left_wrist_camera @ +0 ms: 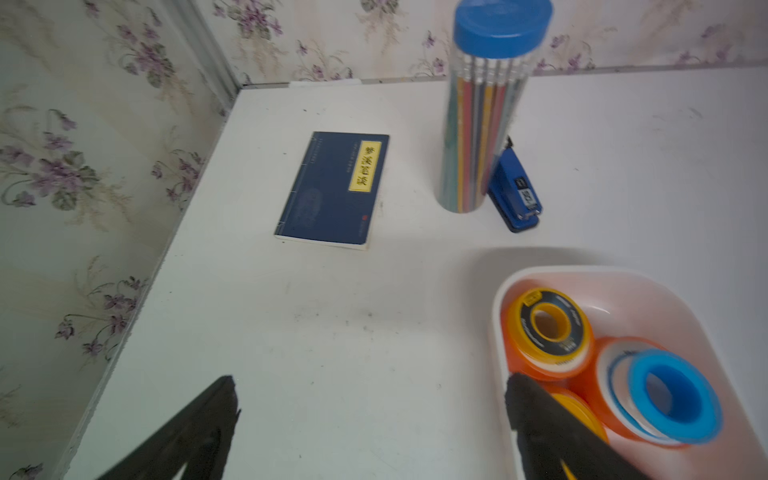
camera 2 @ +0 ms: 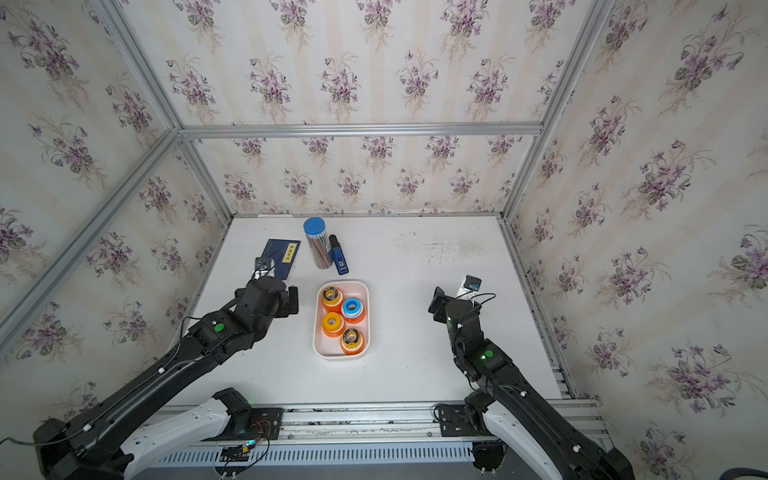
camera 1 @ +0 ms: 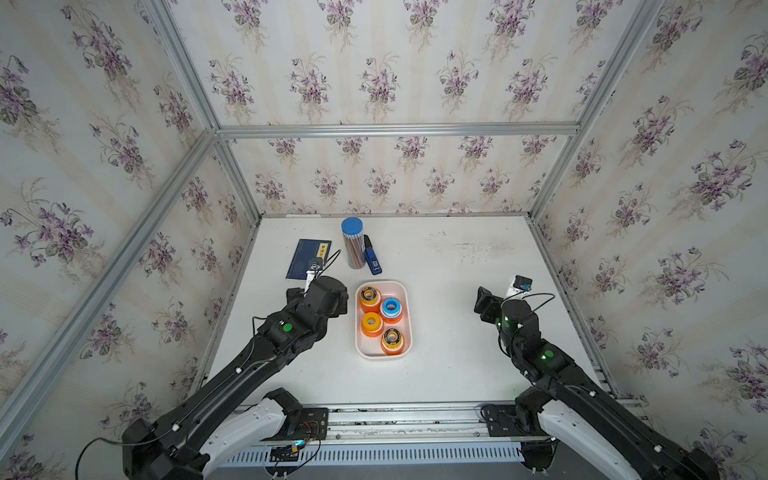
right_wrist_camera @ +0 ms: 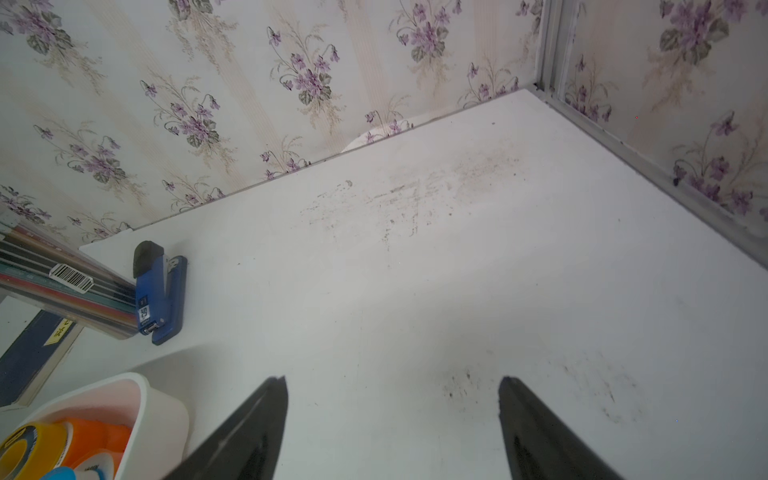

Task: Put the sealing tape into the storage box
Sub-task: Reset both arms

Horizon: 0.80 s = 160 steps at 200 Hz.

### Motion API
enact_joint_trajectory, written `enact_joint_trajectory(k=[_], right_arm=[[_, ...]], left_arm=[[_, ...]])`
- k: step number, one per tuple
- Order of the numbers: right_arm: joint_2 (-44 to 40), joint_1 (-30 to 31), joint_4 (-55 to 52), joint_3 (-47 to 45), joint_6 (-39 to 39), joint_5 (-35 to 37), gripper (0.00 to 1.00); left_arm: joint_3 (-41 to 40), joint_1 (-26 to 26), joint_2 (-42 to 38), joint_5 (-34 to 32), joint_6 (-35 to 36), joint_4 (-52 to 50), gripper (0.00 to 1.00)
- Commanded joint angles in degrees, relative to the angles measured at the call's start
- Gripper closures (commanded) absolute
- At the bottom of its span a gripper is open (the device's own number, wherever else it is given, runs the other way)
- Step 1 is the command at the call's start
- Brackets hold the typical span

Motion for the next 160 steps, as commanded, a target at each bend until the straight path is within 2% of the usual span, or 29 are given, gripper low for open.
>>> enact_joint_trajectory(k=[1, 17, 33, 47, 61, 79, 105, 115, 123, 143, 160], right_arm=[[5.3, 0.0, 10.9, 1.6, -11.5, 2.8, 0.1], [9.8, 0.0, 15.2, 1.9, -14.1, 5.9, 0.06], [13.5, -0.4, 21.5, 0.1, -17.1, 7.6, 0.05], [16.0, -1.0, 28.4, -2.9, -19.8, 9.2, 0.04], [17.7, -2.5, 33.2, -5.2, -21.8, 9.0, 0.05], [19.5, -5.1, 36.0, -6.2, -21.7, 8.3, 0.04], [23.4, -9.8, 45.7, -10.1, -19.8, 5.1, 0.04], [26.6, -12.7, 52.3, -12.1, -19.0, 3.4, 0.04], [28.3, -13.3, 52.0, -11.1, -17.7, 5.7, 0.04], [32.1, -15.3, 67.1, -14.2, -23.6, 0.3, 0.04], [35.7, -16.2, 76.8, -15.9, -27.1, -1.2, 0.04]], left_arm=[[-8.8, 1.7, -5.9, -6.1, 10.7, 17.6, 0.0], [-15.7, 3.9, -8.9, -4.9, 18.0, 27.3, 0.0], [-20.5, 6.9, -10.1, -2.3, 23.8, 32.9, 0.0], [-23.9, 10.1, -10.0, -2.2, 23.5, 36.8, 0.0], [-27.2, 15.0, -9.4, 5.7, 23.8, 41.5, 0.0], [-29.9, 20.5, -5.7, 10.3, 22.9, 48.0, 0.0], [-31.1, 28.1, 3.7, 17.8, 21.2, 57.6, 0.0], [-29.8, 29.3, 6.0, 20.4, 21.7, 57.8, 0.0], [-29.7, 29.9, 7.8, 21.2, 22.8, 60.1, 0.0], [-27.5, 33.3, 13.1, 27.2, 23.1, 63.3, 0.0], [-25.0, 35.6, 18.0, 31.1, 22.7, 65.4, 0.0]])
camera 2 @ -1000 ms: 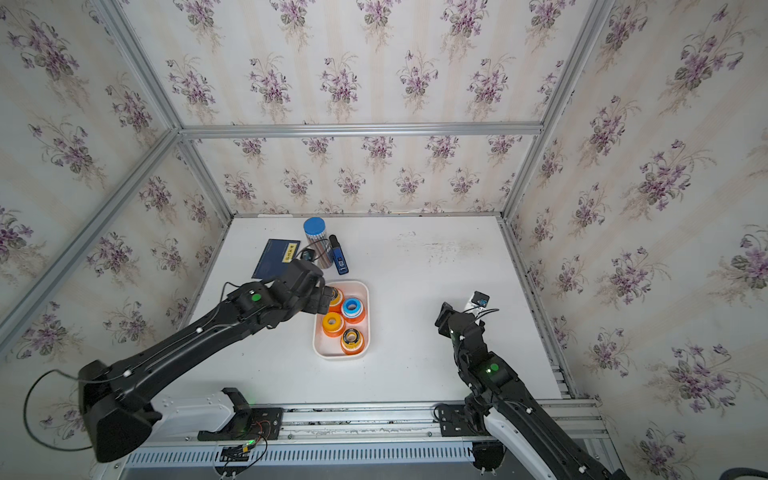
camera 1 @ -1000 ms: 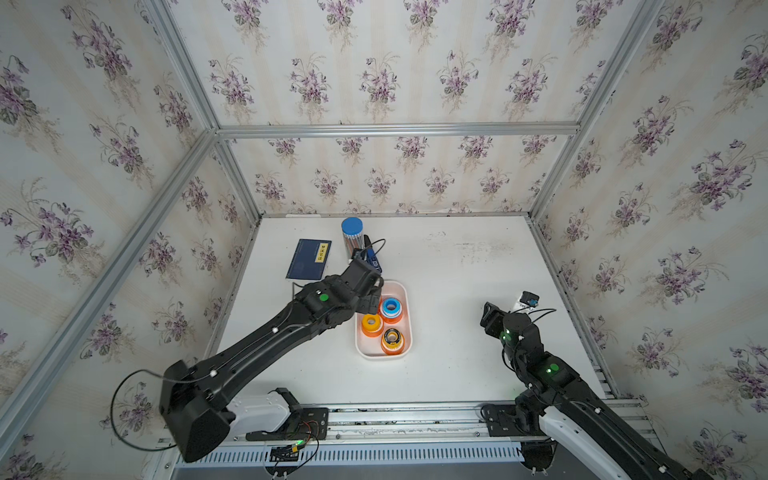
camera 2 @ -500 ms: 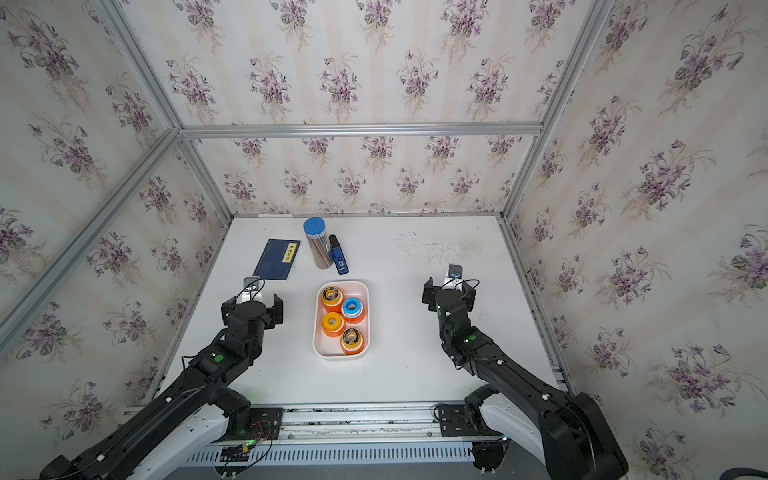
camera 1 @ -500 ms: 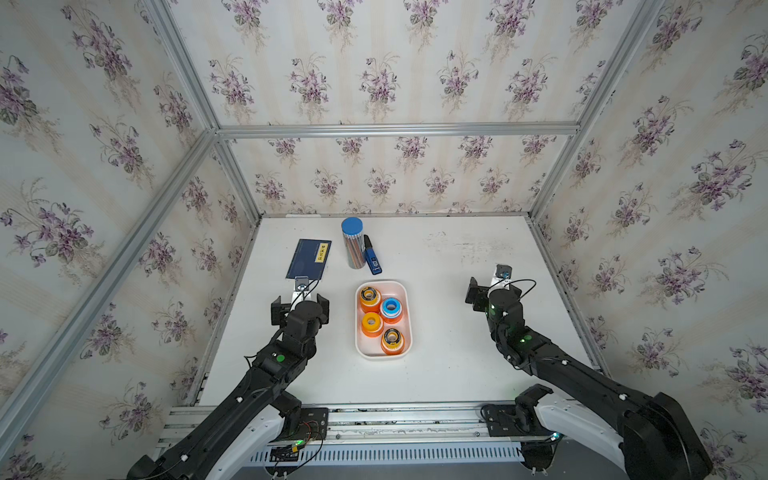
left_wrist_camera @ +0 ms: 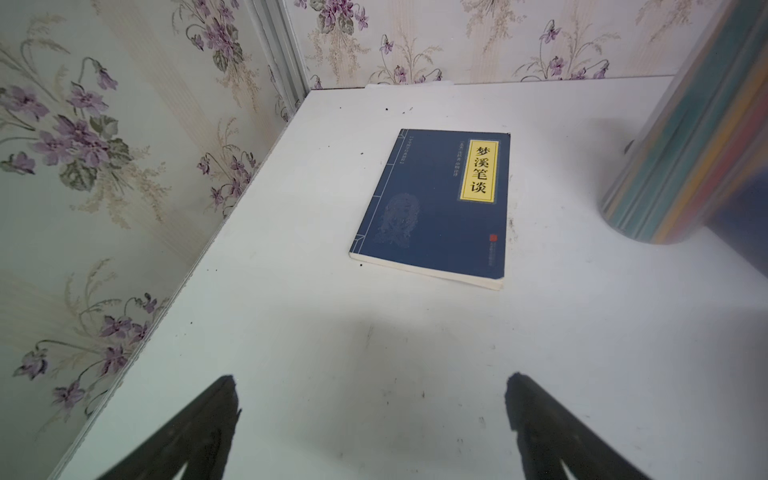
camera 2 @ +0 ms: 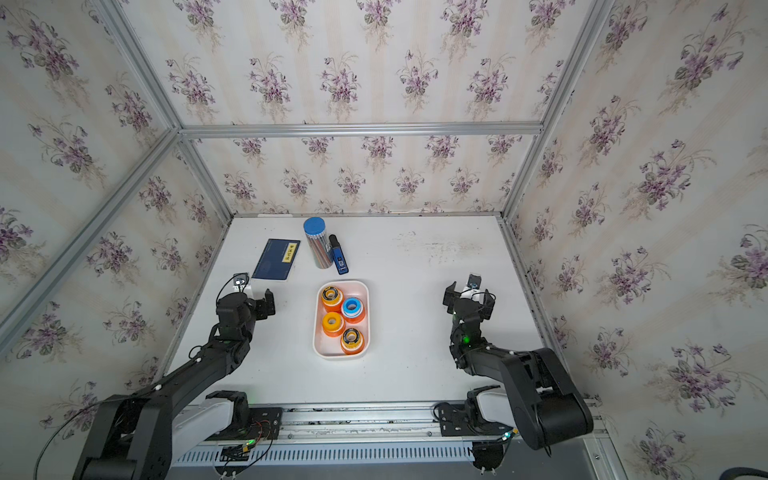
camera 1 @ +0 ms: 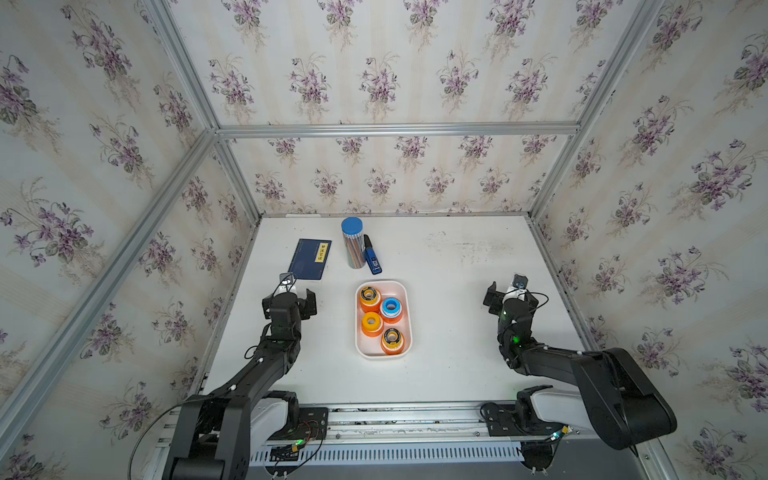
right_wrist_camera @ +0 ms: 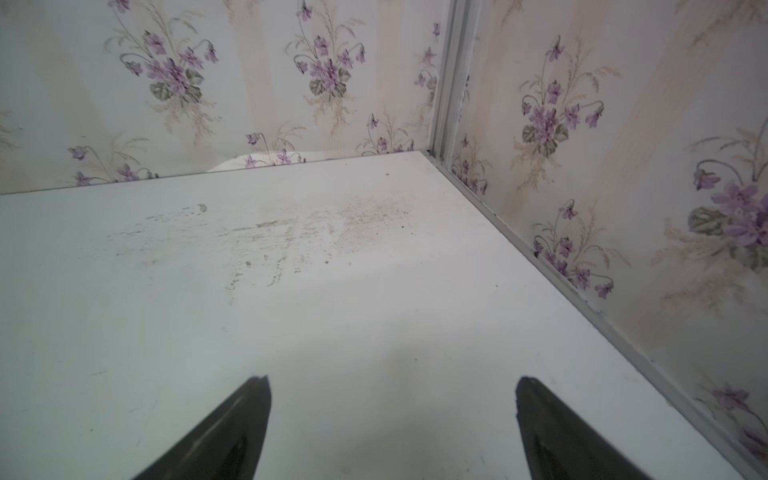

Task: Put the sealing tape into the storage box
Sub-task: Reset both arms

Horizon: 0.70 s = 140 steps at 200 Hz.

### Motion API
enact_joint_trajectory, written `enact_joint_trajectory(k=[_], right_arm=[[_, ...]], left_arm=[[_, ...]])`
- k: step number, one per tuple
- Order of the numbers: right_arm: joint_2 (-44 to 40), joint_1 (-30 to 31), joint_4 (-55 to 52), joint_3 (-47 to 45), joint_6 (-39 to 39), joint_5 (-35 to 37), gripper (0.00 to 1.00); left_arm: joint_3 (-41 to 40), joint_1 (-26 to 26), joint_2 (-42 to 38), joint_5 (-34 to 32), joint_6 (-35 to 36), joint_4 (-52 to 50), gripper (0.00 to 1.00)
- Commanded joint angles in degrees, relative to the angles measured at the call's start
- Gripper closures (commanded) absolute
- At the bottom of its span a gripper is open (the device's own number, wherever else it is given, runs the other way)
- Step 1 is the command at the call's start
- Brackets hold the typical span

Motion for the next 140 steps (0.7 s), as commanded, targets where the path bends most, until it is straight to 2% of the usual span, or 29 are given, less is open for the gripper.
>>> enact_joint_trajectory(k=[1, 16, 23, 37, 52, 64, 75, 84, 97, 140], right_arm=[[3.8, -1.4, 21.9, -2.2, -5.6, -4.0, 0.05], [10.3, -3.1, 33.0, -4.7, -5.1, -6.4, 0.04], [12.6, -3.6, 36.0, -4.7, -5.6, -7.3, 0.03], [11.3, -5.5, 27.7, -2.9, -3.1, -11.6, 0.04], [14.4, -6.1, 29.0, -1.0, -3.3, -11.0, 0.03], [12.1, -6.9, 18.1, 2.6, -2.2, -13.6, 0.03], [13.3, -9.4, 18.2, 3.6, -1.1, -17.7, 0.03], [12.2, -10.2, 13.2, 4.7, 0.2, -18.7, 0.02], [13.1, -10.3, 16.1, 4.2, -0.2, -18.7, 0.0], [12.1, -10.2, 15.1, 3.9, -0.1, -18.9, 0.0]], left_arm=[[2.6, 2.6, 5.1, 9.2, 0.2, 8.1, 0.0], [2.8, 3.8, 11.0, 11.0, 0.5, 14.4, 0.0], [4.1, 3.8, 12.9, 11.2, 0.6, 14.1, 0.0], [6.9, 3.2, 15.1, 13.6, 2.5, 10.8, 0.0], [8.7, 2.6, 19.8, 14.9, 3.5, 11.3, 0.0], [10.0, 0.6, 20.2, 12.0, 5.1, 9.0, 0.0], [10.0, 0.1, 20.3, 11.4, 5.3, 9.0, 0.0], [10.3, 0.2, 20.7, 11.5, 5.4, 9.1, 0.0], [10.4, 0.2, 20.6, 11.5, 5.4, 8.8, 0.0], [10.0, 0.1, 20.3, 11.4, 5.5, 9.1, 0.0]])
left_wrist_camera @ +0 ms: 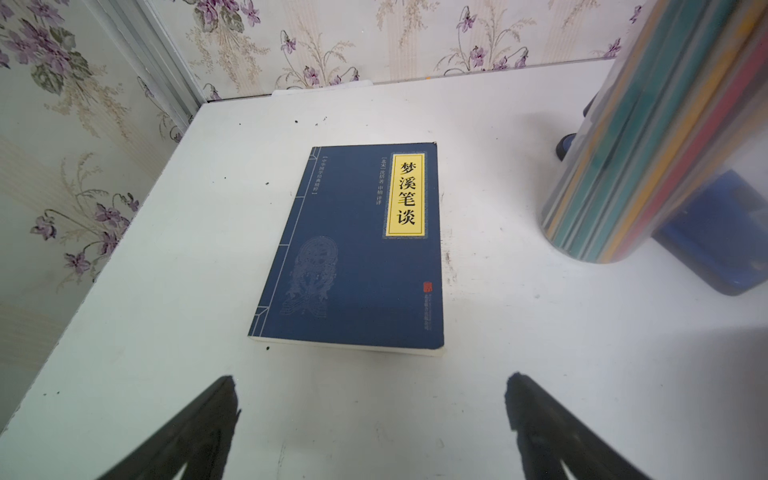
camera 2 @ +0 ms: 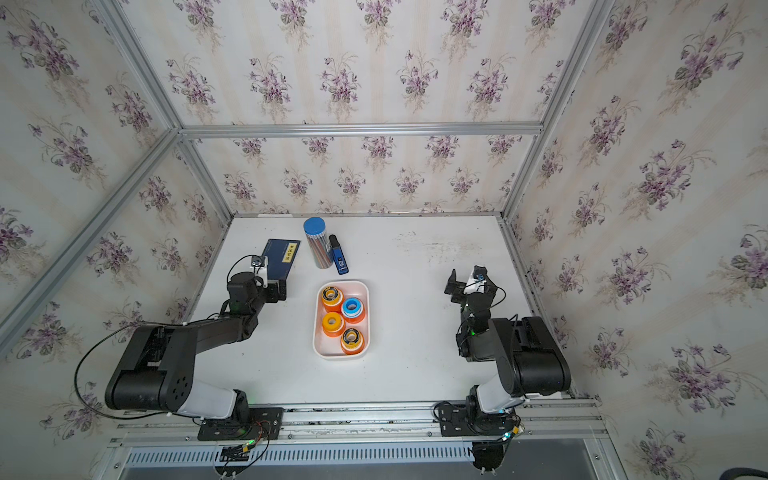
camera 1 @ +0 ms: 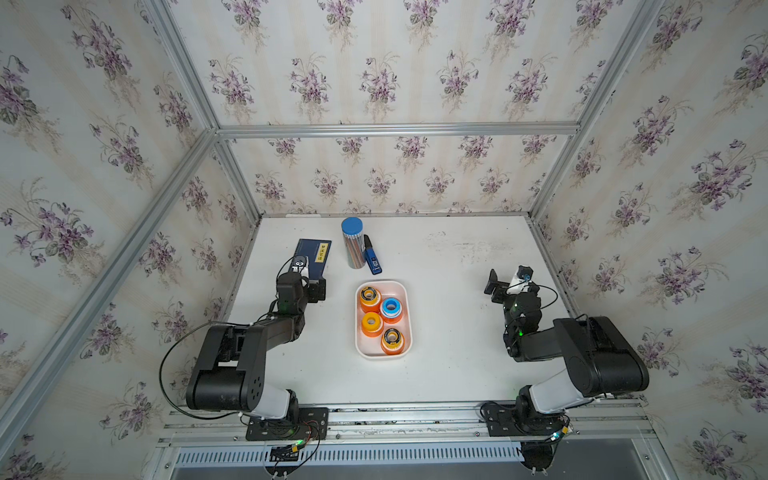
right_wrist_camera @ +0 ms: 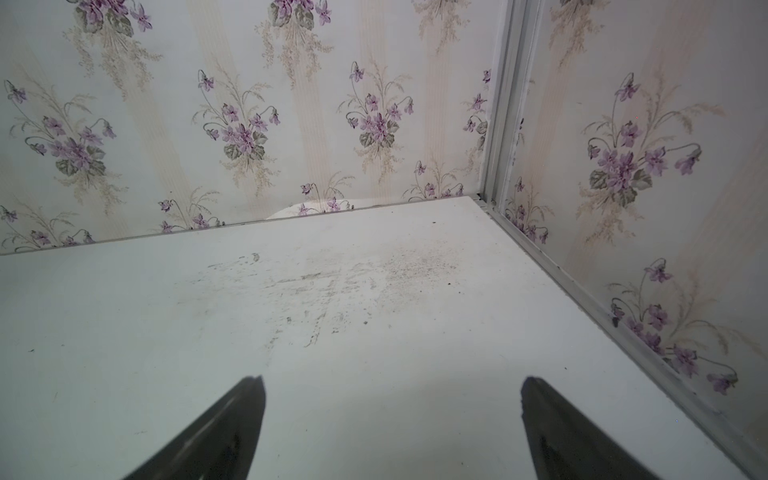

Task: Put the sealing tape into the storage box
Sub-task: Reset both arms

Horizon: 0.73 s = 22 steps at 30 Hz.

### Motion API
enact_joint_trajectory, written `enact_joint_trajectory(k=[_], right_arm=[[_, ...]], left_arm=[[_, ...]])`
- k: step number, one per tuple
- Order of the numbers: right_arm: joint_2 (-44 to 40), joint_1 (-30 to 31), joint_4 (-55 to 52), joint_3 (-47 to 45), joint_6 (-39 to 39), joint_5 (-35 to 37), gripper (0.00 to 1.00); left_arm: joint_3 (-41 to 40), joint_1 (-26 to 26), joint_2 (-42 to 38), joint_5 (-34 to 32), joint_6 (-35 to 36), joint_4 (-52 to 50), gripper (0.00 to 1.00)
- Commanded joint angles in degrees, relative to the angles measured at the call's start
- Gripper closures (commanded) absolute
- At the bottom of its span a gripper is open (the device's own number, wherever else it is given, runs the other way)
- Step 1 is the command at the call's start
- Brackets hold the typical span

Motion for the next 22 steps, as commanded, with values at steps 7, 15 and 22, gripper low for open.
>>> enact_joint_trajectory(k=[7, 15, 22], right_arm=[[-0.2, 0.0, -0.2, 0.0, 0.3, -1.0, 0.0], [-0.1, 0.0, -0.4, 0.2, 0.3, -1.0, 0.0], [-0.2, 0.0, -0.2, 0.0, 0.3, -1.2, 0.0]], left_arm=[[-0.1, 0.0, -0.1, -0.2, 0.7, 0.7, 0.0], [0.0, 0.0, -0.1, -0.2, 0.8, 0.7, 0.0], [0.0, 0.0, -0.1, -0.3, 0.8, 0.7, 0.0]])
